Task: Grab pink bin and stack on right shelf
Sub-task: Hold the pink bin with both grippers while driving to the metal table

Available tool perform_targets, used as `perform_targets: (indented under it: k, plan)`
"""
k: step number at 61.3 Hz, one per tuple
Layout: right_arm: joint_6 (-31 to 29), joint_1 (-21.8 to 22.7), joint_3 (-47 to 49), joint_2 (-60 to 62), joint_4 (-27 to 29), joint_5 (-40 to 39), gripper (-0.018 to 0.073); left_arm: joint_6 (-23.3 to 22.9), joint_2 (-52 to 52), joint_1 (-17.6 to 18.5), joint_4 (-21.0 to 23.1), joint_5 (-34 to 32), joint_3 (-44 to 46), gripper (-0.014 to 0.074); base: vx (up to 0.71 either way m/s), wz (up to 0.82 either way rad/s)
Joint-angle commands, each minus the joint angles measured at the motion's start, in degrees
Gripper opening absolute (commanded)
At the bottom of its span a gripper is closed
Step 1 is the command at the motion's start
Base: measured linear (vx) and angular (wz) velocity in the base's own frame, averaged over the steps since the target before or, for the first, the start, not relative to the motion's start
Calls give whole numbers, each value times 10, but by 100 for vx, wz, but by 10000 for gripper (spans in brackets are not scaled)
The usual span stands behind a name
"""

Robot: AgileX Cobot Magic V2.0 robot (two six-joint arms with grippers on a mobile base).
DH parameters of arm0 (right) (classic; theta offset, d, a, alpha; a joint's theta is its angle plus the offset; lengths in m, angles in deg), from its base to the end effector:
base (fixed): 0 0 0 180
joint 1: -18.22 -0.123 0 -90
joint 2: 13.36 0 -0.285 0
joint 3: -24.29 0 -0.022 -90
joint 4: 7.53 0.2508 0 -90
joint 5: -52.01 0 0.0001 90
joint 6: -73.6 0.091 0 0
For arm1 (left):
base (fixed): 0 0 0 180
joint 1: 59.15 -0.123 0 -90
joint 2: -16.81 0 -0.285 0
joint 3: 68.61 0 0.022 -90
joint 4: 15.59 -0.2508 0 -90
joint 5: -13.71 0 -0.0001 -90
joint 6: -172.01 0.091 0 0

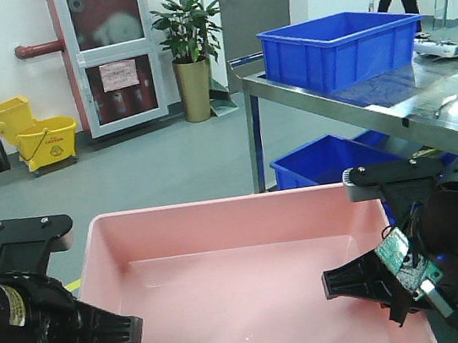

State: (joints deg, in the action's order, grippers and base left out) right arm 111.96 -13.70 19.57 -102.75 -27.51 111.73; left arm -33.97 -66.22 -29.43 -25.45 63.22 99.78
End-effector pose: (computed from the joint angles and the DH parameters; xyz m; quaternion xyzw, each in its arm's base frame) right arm 0.2596 0.1300 0.3350 0.0027 0.9606 -0.0072 0.2777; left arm 0.2408 -0.1238 0.3347 0.0639 0.9464 -0.0731 0.3082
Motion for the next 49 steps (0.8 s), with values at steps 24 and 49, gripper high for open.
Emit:
perform_targets:
  k: [24, 49]
  plan:
    - [-3, 5, 16, 19, -55, -3, 53, 1, 21, 1, -23, -24, 18, 146, 41, -3]
    - [-3, 5, 16, 19, -55, -3, 53, 1, 21, 1, -23, -24, 18, 146, 39, -24]
